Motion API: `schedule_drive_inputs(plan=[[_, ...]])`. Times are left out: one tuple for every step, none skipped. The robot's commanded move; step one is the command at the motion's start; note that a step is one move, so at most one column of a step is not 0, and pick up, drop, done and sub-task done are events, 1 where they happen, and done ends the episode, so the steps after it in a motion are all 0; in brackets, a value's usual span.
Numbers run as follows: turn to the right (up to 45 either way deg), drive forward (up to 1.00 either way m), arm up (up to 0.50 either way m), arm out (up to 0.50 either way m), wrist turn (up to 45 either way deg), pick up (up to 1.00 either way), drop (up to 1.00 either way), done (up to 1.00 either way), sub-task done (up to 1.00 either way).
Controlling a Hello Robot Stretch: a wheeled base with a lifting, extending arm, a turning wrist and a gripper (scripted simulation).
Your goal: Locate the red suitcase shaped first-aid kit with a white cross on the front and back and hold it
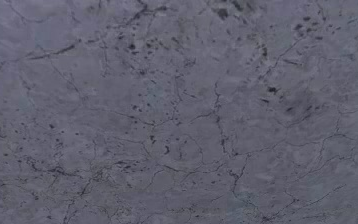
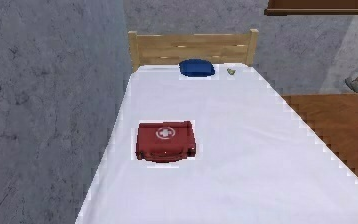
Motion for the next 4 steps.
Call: schedule_drive_inputs(plan=[[0.0,0.00,0.00,0.48,0.0,0.00,0.00,0.00,0.00],[0.0,0.00,0.00,0.00,45.0,0.00,0.00,0.00,0.00],[0.0,0.00,0.00,0.00,45.0,0.00,0.00,0.00,0.00],[0.0,0.00,0.00,0.00,45.0,0.00,0.00,0.00,0.00]])
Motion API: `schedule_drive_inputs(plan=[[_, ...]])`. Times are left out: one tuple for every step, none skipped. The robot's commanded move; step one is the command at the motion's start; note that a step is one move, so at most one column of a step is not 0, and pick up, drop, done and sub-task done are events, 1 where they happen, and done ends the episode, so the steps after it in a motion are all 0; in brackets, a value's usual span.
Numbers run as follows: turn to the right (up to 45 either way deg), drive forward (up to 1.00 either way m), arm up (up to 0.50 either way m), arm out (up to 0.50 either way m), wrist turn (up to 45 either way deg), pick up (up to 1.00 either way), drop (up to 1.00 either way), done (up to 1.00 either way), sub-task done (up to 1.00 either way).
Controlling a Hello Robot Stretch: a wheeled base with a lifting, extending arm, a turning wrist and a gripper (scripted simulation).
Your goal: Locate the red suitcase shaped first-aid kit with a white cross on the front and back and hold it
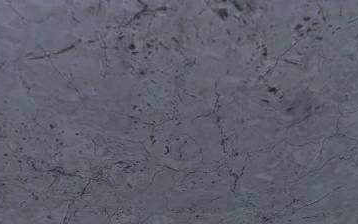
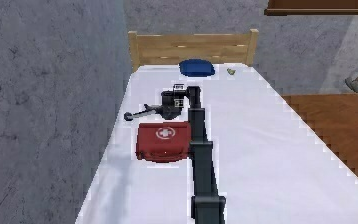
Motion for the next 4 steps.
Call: schedule_drive_inputs(plan=[[0.0,0.00,0.00,0.00,24.0,0.00,0.00,0.00,0.00],[0.0,0.00,-0.30,0.00,0.0,0.00,0.00,0.00,0.00],[0.0,0.00,0.00,0.00,0.0,1.00,0.00,0.00,0.00],[0.0,0.00,0.10,0.00,0.0,0.00,0.00,0.00,0.00]])
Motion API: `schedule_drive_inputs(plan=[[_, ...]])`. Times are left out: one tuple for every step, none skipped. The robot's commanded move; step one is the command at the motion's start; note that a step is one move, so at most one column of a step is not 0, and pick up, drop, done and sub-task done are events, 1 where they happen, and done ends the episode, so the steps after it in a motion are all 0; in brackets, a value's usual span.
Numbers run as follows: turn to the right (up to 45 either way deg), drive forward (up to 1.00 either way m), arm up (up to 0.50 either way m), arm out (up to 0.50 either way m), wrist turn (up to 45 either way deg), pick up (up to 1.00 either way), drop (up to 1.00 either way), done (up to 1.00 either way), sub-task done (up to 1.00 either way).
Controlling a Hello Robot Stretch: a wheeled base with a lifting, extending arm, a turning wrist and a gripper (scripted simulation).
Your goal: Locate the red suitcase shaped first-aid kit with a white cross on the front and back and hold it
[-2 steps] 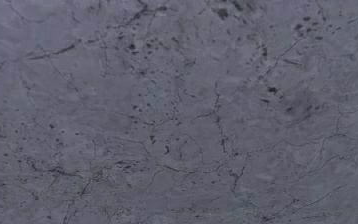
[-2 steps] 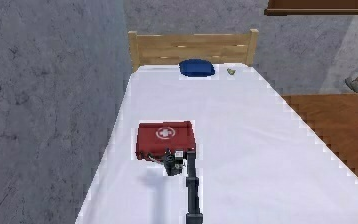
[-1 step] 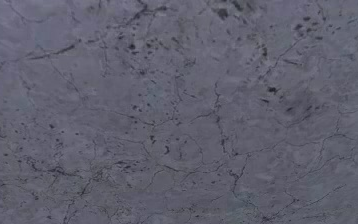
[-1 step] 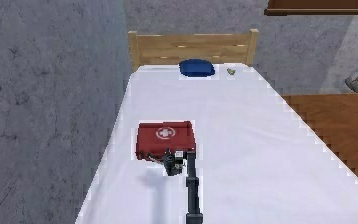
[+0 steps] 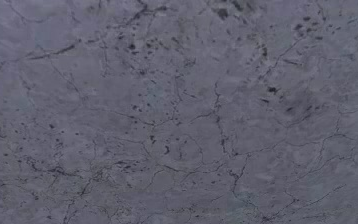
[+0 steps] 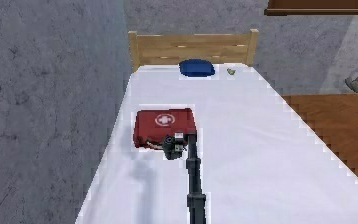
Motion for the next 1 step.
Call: schedule_drive_inputs(plan=[[0.0,0.00,0.00,0.00,0.0,0.00,0.00,1.00,0.00]])
